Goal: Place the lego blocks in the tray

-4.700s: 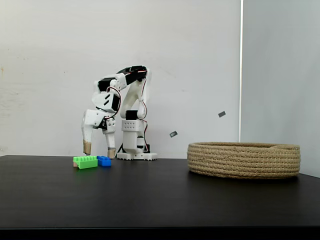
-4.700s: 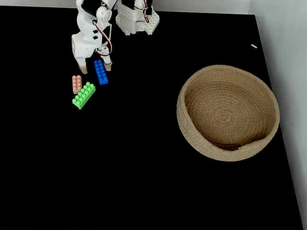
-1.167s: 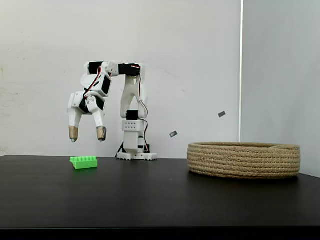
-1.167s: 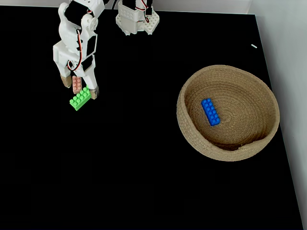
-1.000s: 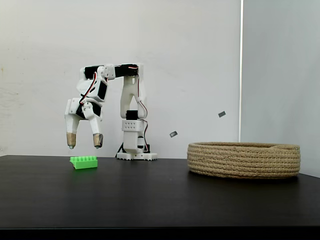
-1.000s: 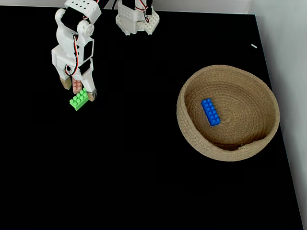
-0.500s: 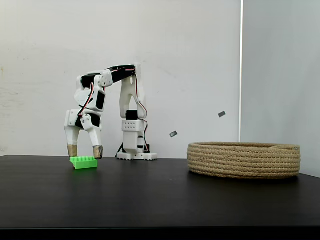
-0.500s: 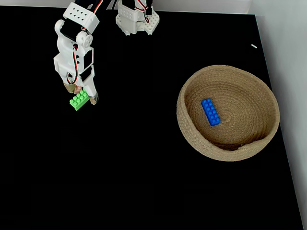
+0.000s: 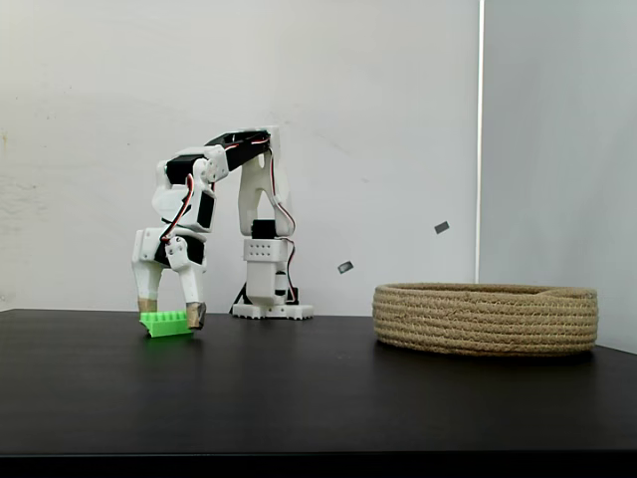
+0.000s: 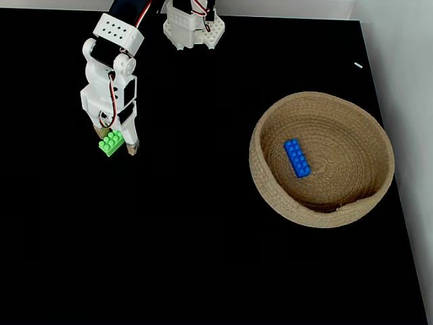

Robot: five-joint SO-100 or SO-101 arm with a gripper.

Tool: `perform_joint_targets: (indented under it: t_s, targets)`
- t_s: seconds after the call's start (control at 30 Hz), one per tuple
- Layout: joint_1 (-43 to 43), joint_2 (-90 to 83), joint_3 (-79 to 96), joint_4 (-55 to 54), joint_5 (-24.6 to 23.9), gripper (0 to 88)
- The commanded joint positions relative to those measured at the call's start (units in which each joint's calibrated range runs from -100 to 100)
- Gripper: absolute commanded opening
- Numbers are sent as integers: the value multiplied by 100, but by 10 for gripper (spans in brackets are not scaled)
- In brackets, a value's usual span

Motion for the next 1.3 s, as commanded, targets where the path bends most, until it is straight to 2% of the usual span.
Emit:
perform_joint_targets:
  t_s: [0.0, 0.17, 0.43, 0.7, 0.83, 1.0, 1.27]
  targets:
    - [-34, -89, -5, -187, -24, 144]
    - [-42, -89, 150, -320, -39, 3]
    - [-92, -338, 104, -387, -5, 0]
    - [-528, -1585, -908, 46, 444, 0]
    - [-1188, -2058, -1483, 463, 513, 0]
    - [-2482, -2325, -1939, 721, 479, 0]
    - [-4477, -2015, -1984, -62, 195, 0]
